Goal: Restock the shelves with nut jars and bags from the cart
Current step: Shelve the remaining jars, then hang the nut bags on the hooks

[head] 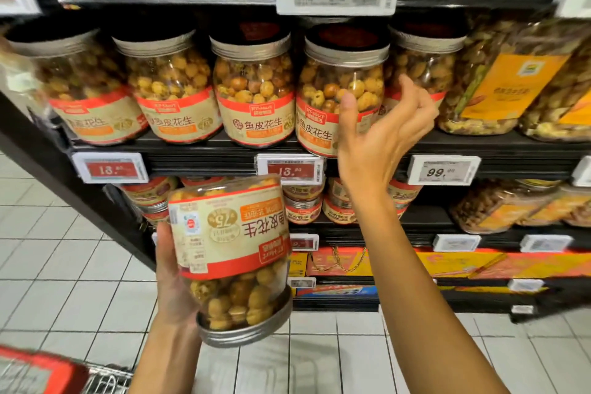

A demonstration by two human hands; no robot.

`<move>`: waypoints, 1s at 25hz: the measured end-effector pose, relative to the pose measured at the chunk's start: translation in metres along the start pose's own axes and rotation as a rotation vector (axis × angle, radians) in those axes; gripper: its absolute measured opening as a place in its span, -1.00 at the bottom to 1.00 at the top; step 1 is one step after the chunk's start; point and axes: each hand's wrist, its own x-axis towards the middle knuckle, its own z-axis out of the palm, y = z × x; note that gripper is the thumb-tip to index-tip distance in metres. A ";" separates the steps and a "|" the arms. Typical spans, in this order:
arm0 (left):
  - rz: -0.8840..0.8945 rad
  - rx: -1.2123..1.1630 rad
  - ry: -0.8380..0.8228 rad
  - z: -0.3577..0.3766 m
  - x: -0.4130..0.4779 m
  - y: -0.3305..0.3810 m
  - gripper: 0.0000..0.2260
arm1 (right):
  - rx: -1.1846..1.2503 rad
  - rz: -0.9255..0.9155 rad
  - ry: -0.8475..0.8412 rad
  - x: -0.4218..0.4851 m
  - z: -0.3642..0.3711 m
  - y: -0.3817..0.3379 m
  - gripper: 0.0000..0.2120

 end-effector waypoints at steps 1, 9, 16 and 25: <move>0.045 0.016 -0.059 -0.003 0.001 -0.002 -0.37 | 0.036 -0.115 0.000 -0.010 -0.009 0.006 -0.39; 0.135 0.272 0.005 0.006 0.024 -0.008 -0.40 | 0.016 -0.250 -0.340 -0.051 -0.029 0.035 -0.53; 0.088 0.313 -0.032 0.021 0.033 -0.006 -0.35 | 0.023 -0.021 -0.334 -0.018 -0.028 0.029 -0.53; 0.081 0.337 0.015 0.028 0.031 -0.006 -0.34 | 0.056 -0.027 -0.443 -0.018 -0.027 0.023 -0.60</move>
